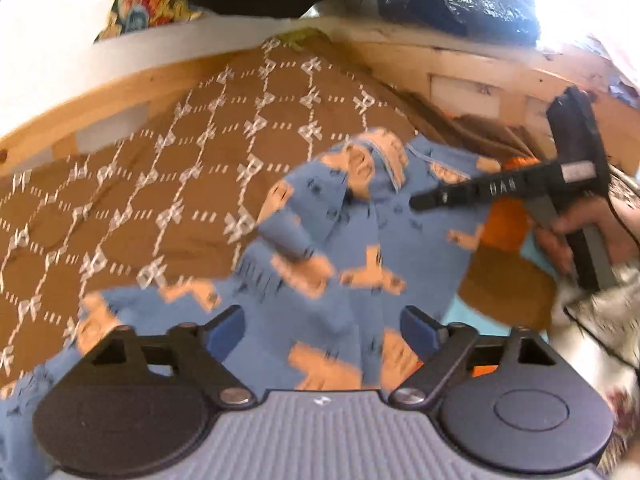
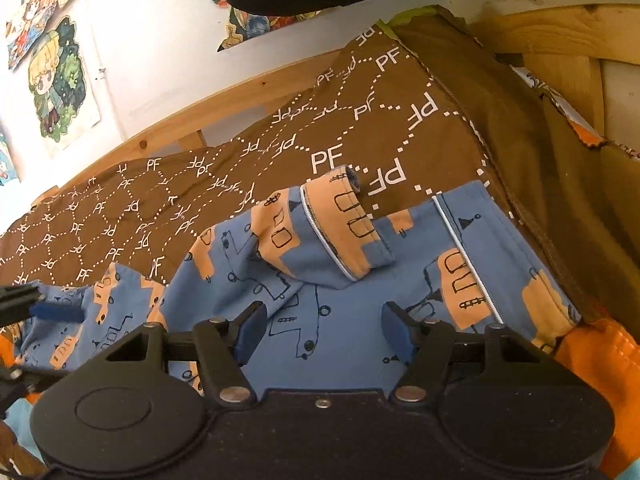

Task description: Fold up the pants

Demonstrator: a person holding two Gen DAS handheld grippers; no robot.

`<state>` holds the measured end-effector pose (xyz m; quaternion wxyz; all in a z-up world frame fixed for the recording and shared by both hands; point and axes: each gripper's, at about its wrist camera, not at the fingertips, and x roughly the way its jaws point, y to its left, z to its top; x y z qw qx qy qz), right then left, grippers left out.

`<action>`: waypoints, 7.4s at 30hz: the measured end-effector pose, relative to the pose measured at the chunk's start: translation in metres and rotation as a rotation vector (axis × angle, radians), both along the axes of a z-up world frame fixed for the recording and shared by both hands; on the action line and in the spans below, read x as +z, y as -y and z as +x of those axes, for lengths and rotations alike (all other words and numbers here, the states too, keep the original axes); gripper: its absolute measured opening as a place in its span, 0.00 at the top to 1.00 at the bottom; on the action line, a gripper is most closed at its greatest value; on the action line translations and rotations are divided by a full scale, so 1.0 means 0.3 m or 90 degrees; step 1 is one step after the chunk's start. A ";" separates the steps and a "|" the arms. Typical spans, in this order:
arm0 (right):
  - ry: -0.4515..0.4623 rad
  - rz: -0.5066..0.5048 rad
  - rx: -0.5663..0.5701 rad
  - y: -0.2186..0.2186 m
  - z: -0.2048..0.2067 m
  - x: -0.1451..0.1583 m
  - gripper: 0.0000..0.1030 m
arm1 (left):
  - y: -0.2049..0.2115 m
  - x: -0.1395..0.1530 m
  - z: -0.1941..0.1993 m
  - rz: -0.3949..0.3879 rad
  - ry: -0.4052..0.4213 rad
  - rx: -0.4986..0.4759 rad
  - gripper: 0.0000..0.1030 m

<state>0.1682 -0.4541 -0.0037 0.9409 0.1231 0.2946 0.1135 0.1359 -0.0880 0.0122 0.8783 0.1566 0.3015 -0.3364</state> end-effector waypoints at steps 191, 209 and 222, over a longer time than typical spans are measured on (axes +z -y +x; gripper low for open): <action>0.074 -0.156 -0.281 0.119 -0.161 0.046 0.86 | 0.829 0.139 0.440 0.072 -0.044 0.025 0.11; 0.184 -0.476 -0.046 -0.171 -0.199 0.008 0.88 | 0.913 0.200 0.523 0.021 -0.365 0.063 0.24; 0.190 -0.502 -0.033 -0.191 -0.214 -0.003 0.82 | 0.816 0.141 0.538 -0.048 -0.419 0.104 0.90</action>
